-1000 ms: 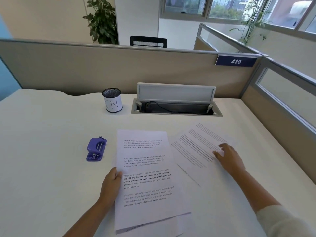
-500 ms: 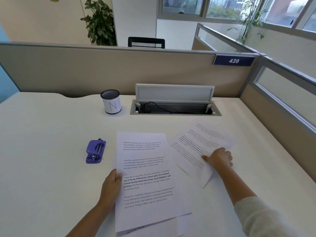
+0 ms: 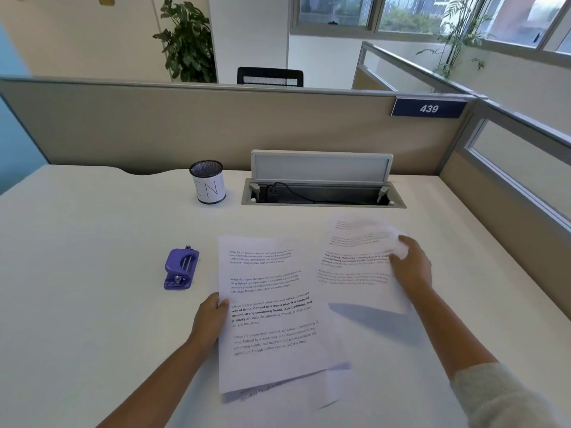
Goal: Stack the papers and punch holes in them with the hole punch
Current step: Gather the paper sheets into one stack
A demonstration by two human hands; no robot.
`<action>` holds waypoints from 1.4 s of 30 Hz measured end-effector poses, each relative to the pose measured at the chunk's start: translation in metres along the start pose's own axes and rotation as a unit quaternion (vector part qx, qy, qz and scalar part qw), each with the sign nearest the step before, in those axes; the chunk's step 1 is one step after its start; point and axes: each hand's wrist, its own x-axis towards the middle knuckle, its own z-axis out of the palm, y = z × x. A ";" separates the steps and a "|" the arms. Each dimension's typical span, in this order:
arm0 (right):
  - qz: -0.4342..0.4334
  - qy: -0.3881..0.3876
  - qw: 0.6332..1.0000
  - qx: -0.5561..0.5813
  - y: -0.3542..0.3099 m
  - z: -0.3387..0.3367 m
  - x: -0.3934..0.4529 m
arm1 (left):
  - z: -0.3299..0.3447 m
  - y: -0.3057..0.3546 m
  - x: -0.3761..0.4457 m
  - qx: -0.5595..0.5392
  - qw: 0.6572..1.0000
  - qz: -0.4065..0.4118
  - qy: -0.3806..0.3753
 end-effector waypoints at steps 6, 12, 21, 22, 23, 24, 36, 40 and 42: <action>-0.136 0.000 0.988 0.076 -0.038 -0.034 -0.009 | 0.004 0.012 0.004 -0.024 0.999 -0.014 -0.018; -0.168 -0.048 0.964 0.201 -0.067 -0.060 -0.023 | 0.002 0.014 0.003 -0.045 0.998 -0.037 -0.033; -0.140 -0.179 0.914 0.335 -0.084 -0.052 -0.033 | 0.002 0.014 0.002 -0.048 0.998 -0.034 -0.036; -0.132 -0.197 0.916 0.323 -0.082 -0.047 -0.032 | 0.002 0.015 0.002 -0.051 0.997 -0.037 -0.032; -0.119 -0.218 0.917 0.312 -0.078 -0.039 -0.033 | 0.002 0.015 0.002 -0.058 0.997 -0.041 -0.031; -0.103 -0.238 0.917 0.304 -0.073 -0.029 -0.035 | 0.001 0.015 0.001 -0.070 0.996 -0.046 -0.033; -0.001 -0.303 0.938 0.169 0.002 0.076 -0.085 | 0.008 0.017 -0.001 -0.187 0.972 -0.115 -0.080; -0.032 -0.292 0.950 0.105 0.003 0.076 -0.084 | 0.013 0.019 0.000 -0.175 0.977 -0.100 -0.065; -0.057 -0.283 0.955 0.070 0.003 0.074 -0.080 | 0.013 0.020 -0.001 -0.131 0.987 -0.067 -0.068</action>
